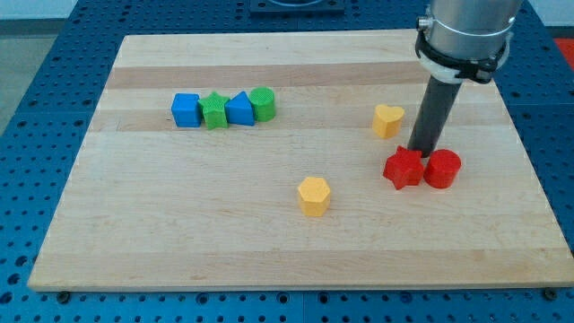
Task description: Make a triangle out of red blocks and the yellow heart
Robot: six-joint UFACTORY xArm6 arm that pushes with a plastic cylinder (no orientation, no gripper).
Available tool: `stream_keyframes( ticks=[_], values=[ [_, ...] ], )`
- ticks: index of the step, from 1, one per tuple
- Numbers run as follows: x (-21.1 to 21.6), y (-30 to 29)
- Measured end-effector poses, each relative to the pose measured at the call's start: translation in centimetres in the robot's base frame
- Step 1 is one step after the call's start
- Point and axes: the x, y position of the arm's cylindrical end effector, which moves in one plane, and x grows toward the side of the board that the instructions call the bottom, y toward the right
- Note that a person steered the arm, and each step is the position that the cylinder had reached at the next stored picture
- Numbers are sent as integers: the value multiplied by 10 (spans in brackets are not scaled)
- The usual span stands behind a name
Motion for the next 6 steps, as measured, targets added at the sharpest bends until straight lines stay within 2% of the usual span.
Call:
stream_keyframes(
  ticks=[2,4,6],
  values=[
    [23,-8],
    [23,-78],
    [28,-69]
  ],
)
